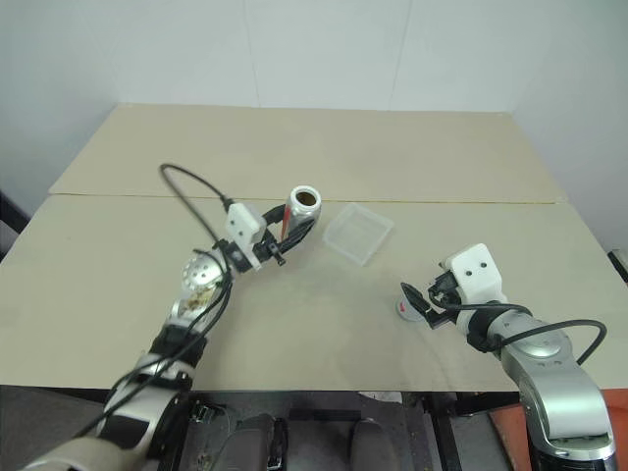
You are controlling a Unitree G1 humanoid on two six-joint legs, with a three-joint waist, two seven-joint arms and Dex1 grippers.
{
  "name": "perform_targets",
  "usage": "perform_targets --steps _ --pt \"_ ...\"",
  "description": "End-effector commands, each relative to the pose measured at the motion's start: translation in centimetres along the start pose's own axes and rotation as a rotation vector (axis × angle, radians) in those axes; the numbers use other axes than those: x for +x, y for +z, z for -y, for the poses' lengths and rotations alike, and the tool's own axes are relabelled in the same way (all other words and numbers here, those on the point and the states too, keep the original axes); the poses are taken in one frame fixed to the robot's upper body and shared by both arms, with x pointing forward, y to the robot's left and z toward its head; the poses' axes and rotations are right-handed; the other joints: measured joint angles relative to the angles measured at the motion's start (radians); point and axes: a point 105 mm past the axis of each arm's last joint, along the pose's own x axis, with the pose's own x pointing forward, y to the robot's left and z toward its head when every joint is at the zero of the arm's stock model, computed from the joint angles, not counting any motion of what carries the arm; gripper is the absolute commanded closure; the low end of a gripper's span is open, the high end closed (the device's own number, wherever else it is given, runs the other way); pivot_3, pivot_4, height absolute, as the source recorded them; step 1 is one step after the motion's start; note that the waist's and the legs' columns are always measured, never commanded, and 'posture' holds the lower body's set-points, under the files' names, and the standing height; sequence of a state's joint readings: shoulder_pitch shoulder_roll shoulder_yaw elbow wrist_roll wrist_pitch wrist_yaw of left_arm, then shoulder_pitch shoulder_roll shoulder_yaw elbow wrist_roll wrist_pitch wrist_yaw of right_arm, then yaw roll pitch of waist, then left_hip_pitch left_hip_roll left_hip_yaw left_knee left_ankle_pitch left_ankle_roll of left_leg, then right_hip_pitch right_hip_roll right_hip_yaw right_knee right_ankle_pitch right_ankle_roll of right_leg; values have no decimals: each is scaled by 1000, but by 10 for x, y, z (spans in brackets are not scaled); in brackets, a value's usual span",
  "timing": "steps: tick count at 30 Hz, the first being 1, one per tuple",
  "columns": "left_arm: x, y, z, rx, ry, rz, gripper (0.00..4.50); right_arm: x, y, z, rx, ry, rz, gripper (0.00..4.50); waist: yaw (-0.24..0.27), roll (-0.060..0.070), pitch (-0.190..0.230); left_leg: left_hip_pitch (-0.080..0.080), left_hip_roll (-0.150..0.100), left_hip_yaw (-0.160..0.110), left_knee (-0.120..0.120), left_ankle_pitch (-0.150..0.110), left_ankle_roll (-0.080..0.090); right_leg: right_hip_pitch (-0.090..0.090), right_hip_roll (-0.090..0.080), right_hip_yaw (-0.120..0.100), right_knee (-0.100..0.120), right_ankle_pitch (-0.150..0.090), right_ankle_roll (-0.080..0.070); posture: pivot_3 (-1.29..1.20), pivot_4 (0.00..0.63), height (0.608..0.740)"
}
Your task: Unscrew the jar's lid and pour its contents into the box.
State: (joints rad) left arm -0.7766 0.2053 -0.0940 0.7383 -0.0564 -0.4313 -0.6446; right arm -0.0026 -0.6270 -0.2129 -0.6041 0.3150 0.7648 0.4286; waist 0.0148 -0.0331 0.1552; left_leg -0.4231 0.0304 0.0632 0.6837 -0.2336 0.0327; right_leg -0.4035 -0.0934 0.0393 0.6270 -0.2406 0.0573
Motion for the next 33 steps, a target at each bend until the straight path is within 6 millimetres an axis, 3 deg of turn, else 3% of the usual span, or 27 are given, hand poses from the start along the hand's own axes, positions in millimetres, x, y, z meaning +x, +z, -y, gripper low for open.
perform_targets --steps 1,5,12,19,24,33 --pt "26 10 -10 244 8 -43 2568 -4 18 5 -29 -67 83 21 -2 0 0 -1 0 0 0 0 0 0 0 0 -1 0 1 0 150 740" --pt "48 17 -11 558 -43 -100 2568 -3 21 0 -37 -79 93 21 -1 0 0 -3 -1 0 0 0 0 -1 0 0 -3 1 2 0 150 740" --pt "58 11 -7 1032 -150 -156 2568 -8 26 0 -50 -120 109 21 -2 -1 0 -4 0 2 -2 0 1 -3 0 -1 -3 0 2 0 150 740" --pt "71 21 0 1638 -243 -27 2568 -12 24 -3 -42 -140 105 21 1 -1 1 -7 -1 2 -1 0 0 -5 -1 -1 -3 0 2 0 150 740" --pt "77 28 8 1830 -296 73 2568 -15 22 -4 -43 -145 98 21 1 -1 1 -9 -1 2 -1 0 0 -8 -1 -1 -2 0 2 0 150 740" --pt "78 26 8 1966 -374 95 2568 -16 24 -6 -36 -153 102 21 -1 -1 1 -17 -1 4 0 1 -2 -19 -1 1 2 0 2 0 150 740"
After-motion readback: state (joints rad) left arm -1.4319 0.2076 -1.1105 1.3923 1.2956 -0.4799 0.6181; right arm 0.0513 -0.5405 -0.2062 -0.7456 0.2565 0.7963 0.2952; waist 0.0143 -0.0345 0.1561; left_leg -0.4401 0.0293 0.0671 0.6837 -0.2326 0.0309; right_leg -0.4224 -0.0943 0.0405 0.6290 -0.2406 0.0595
